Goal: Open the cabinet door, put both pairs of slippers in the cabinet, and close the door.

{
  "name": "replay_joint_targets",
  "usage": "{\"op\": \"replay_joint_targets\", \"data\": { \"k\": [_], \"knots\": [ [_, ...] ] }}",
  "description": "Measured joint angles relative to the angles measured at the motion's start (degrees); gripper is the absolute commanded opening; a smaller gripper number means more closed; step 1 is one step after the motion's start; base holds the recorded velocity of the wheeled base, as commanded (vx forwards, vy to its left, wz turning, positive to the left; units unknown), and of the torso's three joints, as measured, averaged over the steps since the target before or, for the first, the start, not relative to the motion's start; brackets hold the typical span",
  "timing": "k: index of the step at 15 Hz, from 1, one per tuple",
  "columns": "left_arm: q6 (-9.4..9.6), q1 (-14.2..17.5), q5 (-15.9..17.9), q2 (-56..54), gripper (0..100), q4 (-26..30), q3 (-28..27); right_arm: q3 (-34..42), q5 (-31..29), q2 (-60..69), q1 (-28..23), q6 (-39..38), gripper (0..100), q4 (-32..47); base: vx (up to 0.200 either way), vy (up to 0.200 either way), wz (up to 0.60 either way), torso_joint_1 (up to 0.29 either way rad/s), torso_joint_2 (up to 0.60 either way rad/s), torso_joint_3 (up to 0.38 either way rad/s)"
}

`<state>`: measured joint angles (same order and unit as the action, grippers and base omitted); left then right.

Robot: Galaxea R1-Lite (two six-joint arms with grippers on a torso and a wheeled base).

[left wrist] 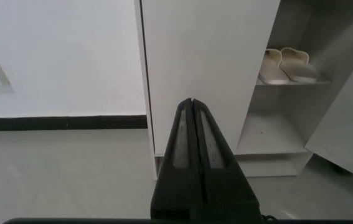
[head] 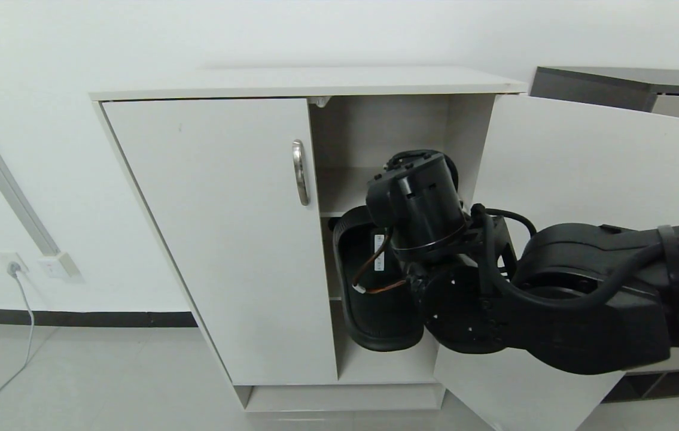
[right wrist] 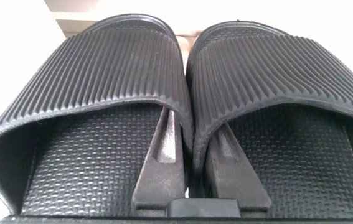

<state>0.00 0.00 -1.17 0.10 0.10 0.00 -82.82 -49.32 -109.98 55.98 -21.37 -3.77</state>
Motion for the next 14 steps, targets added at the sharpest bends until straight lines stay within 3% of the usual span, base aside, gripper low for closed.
{"op": "replay_joint_targets", "data": {
  "k": [1, 13, 14],
  "knots": [
    [0.00, 0.00, 0.05, 0.00, 0, 0.00, 0.00, 0.00, 0.00, -0.13, -0.04, -0.02, 0, 0.00, 0.000, 0.000, 0.00, 0.000, 0.00, 0.000],
    [0.10, 0.00, 0.06, 0.00, 0, 0.00, 0.00, 0.00, 0.02, -1.37, -1.00, -0.05, 0, -0.46, 0.200, 0.000, 0.00, 0.002, 0.00, 0.002],
    [0.10, 0.00, 0.05, 0.00, 0, -0.02, 0.00, 0.00, 0.09, -1.58, -1.18, -0.05, 0, -0.57, 0.000, 0.000, 0.00, 0.000, 0.00, 0.000]
  ]
}}
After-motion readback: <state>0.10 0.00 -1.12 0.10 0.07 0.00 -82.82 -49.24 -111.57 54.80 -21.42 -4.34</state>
